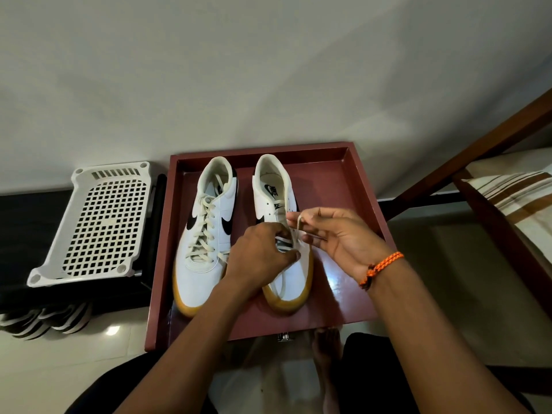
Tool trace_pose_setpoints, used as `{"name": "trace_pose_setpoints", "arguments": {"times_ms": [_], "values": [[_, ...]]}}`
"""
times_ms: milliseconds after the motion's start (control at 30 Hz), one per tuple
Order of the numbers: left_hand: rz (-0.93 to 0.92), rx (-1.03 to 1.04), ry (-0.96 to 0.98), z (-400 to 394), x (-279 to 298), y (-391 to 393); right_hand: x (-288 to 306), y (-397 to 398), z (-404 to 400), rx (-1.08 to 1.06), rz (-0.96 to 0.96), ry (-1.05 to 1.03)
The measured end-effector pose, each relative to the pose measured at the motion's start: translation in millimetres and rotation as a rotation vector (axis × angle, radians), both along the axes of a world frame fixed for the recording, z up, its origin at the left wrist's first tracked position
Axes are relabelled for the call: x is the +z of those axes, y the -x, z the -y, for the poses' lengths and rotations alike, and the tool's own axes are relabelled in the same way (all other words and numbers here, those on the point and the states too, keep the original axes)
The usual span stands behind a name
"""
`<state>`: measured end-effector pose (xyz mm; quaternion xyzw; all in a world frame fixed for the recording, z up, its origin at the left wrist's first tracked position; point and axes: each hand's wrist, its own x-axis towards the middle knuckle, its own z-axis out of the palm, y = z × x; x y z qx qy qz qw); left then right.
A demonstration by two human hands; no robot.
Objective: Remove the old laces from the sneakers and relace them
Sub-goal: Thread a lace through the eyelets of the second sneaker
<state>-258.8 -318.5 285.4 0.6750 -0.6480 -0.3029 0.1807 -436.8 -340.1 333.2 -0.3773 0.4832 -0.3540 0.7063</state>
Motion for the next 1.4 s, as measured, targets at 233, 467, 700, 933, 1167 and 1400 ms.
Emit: {"name": "trace_pose_setpoints", "arguments": {"times_ms": [233, 467, 700, 933, 1167, 1400], "values": [[-0.010, 0.013, 0.011, -1, 1, -2, -9, 4, 5, 0.070, -0.520, 0.308], [-0.060, 0.007, 0.064, -3, 2, -1, -31, -11, -5, 0.346, -1.014, 0.421], [-0.053, 0.002, 0.035, -1, 5, -2, -22, -5, 1, 0.191, -0.646, 0.407], [-0.034, 0.013, 0.013, 0, 6, -3, 10, -3, 1, -0.091, -0.046, 0.291], [0.019, -0.008, 0.037, -1, 8, -5, -19, -1, 4, -0.041, -0.750, 0.439], [0.161, -0.050, 0.130, -1, 6, -5, -35, -13, -10, 0.318, -1.140, 0.553]]}}
